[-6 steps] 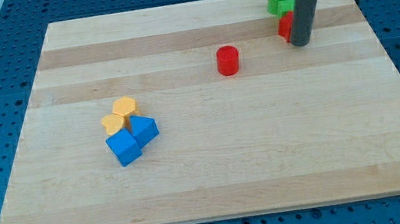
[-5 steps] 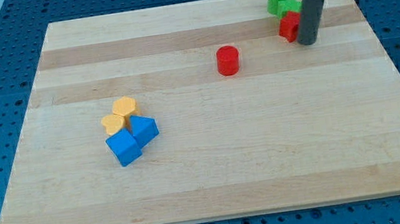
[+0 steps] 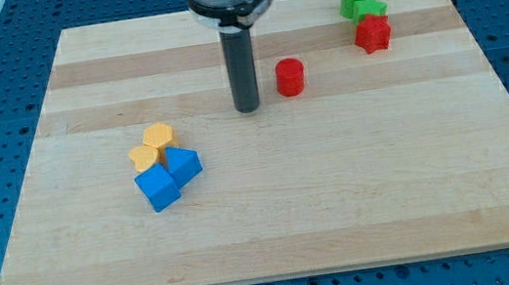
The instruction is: Move the red circle bottom to the red star
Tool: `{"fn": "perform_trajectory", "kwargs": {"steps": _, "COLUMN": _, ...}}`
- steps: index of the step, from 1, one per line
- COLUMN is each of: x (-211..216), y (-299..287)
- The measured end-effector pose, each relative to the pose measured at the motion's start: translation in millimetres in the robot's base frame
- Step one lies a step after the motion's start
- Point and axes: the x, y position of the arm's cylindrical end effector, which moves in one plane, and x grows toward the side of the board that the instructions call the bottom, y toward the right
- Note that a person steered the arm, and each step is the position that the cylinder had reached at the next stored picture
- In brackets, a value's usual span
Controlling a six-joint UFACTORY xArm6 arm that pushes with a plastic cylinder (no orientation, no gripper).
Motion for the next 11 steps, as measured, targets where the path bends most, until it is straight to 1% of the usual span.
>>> {"fn": "perform_trajectory", "kwargs": {"steps": 1, "x": -10, "y": 31}}
{"fn": "perform_trajectory", "kwargs": {"steps": 2, "x": -10, "y": 83}}
{"fn": "perform_trajectory", "kwargs": {"steps": 3, "x": -11, "y": 118}}
{"fn": "perform_trajectory", "kwargs": {"steps": 6, "x": -11, "y": 114}}
{"fn": "perform_trajectory", "kwargs": {"steps": 7, "x": -11, "y": 101}}
{"fn": "perform_trajectory", "kwargs": {"steps": 8, "x": -11, "y": 70}}
{"fn": "perform_trajectory", "kwargs": {"steps": 9, "x": -26, "y": 54}}
{"fn": "perform_trajectory", "kwargs": {"steps": 10, "x": -49, "y": 64}}
{"fn": "perform_trajectory", "kwargs": {"steps": 11, "x": -49, "y": 100}}
